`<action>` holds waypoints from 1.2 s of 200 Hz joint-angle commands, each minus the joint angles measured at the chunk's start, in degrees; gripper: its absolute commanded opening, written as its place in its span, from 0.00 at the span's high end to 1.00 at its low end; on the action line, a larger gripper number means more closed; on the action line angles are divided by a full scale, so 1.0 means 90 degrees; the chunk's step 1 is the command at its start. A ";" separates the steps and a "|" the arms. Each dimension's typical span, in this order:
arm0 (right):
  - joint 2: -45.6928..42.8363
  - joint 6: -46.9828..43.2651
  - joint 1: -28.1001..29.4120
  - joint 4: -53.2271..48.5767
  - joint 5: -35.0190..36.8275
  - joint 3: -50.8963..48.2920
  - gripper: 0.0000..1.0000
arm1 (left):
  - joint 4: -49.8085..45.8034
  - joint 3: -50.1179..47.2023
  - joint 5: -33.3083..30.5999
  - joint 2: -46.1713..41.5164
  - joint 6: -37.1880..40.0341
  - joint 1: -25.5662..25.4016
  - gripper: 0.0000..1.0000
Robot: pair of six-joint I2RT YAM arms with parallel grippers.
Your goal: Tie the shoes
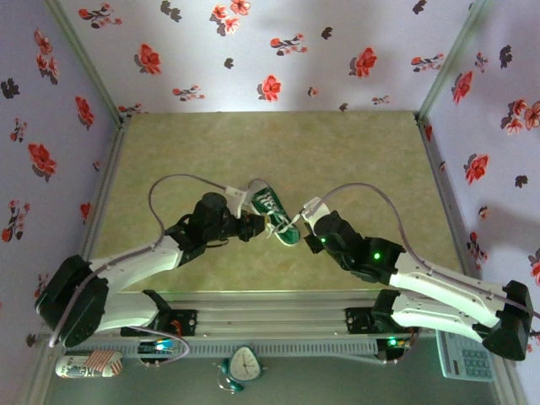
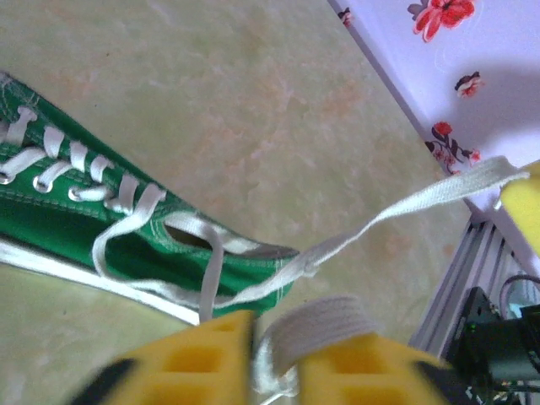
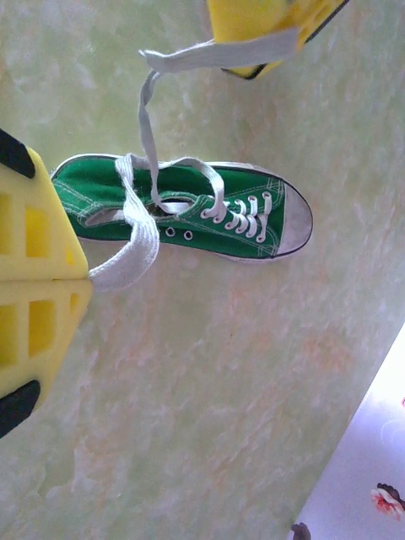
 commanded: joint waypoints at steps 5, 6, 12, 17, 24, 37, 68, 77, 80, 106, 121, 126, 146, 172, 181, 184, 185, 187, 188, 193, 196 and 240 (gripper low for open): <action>0.0074 0.0024 -0.0032 0.0122 0.0033 -0.0041 1.00 | -0.0763 -0.0236 0.0039 -0.0313 0.0500 -0.0109 0.46; 0.0076 0.0022 -0.0032 0.0127 0.0030 -0.0043 1.00 | -0.0780 -0.0239 0.0041 -0.0326 0.0507 -0.0115 0.45; 0.0086 0.0002 -0.0029 0.0136 0.0013 -0.0048 1.00 | -0.0845 -0.0292 0.0044 -0.0399 0.0573 -0.0138 0.39; 0.0089 -0.0016 -0.0032 0.0144 -0.0003 -0.0049 1.00 | -0.0880 -0.0332 0.0027 -0.0474 0.0622 -0.0148 0.34; 0.0094 -0.0045 -0.0027 0.0166 -0.0031 -0.0059 1.00 | -0.0943 -0.0381 -0.0009 -0.0598 0.0681 -0.0158 0.30; 0.0107 -0.0090 -0.0026 0.0230 -0.0031 -0.0091 1.00 | -0.1122 -0.0423 -0.0158 -0.0841 0.0805 -0.0168 0.27; 0.0089 -0.0253 -0.0032 0.0449 -0.0062 -0.0123 1.00 | -0.1498 -0.0470 -0.0822 -0.1439 0.0979 -0.0181 0.24; 0.0091 -0.0345 -0.0032 0.0583 -0.0200 -0.0160 1.00 | -0.1438 -0.0442 -0.0953 -0.1514 0.1015 -0.0179 0.23; 0.0091 -0.0387 -0.0032 0.0652 -0.0248 -0.0173 1.00 | -0.1384 -0.0434 -0.0961 -0.1521 0.1038 -0.0179 0.22; 0.0083 -0.0984 -0.0029 0.1123 -0.0906 -0.0242 1.00 | -0.0714 -0.0230 -0.0588 -0.1325 0.1765 -0.0248 0.20; 0.0090 -0.1653 -0.0032 0.1469 -0.1401 -0.0387 1.00 | -0.0481 -0.0106 -0.0499 -0.1148 0.2453 -0.0335 0.16; 0.0095 -0.1927 -0.0032 0.1590 -0.1521 -0.0439 1.00 | -0.0474 -0.0038 -0.0417 -0.1071 0.2658 -0.0336 0.15; 0.0212 -0.2694 -0.0032 0.1907 -0.1672 -0.0508 1.00 | -0.0727 0.0340 -0.0068 -0.0690 0.3357 -0.0335 0.13; 0.0386 -0.3044 -0.0032 0.1932 -0.1625 -0.0369 1.00 | -0.1016 0.0755 0.0660 -0.0269 0.3968 -0.0354 0.16; 0.0392 -0.3051 -0.0027 0.1942 -0.1687 -0.0365 1.00 | -0.0978 0.0772 0.0739 -0.0199 0.4102 -0.0378 0.17; 0.0388 -0.3045 -0.0030 0.1949 -0.1701 -0.0366 1.00 | -0.0963 0.0786 0.0751 -0.0172 0.4137 -0.0375 0.18; 0.0384 -0.3046 -0.0031 0.1948 -0.1711 -0.0371 1.00 | -0.0963 0.0789 0.0749 -0.0168 0.4147 -0.0374 0.18; 0.0379 -0.3041 -0.0029 0.1960 -0.1738 -0.0375 1.00 | -0.0955 0.0799 0.0750 -0.0137 0.4165 -0.0381 0.18; 0.0380 -0.3039 -0.0031 0.1964 -0.1739 -0.0375 1.00 | -0.0944 0.0800 0.0748 -0.0126 0.4176 -0.0383 0.18; 0.0367 -0.3029 -0.0027 0.1973 -0.1769 -0.0390 1.00 | -0.0934 0.0826 0.0752 -0.0085 0.4201 -0.0389 0.19; 0.0363 -0.3019 -0.0031 0.1976 -0.1782 -0.0400 1.00 | -0.0917 0.0838 0.0763 -0.0059 0.4206 -0.0386 0.19; 0.0137 -0.2939 -0.0032 0.1989 -0.1795 -0.0533 1.00 | -0.0747 0.1241 0.1077 0.0555 0.4243 -0.0420 0.28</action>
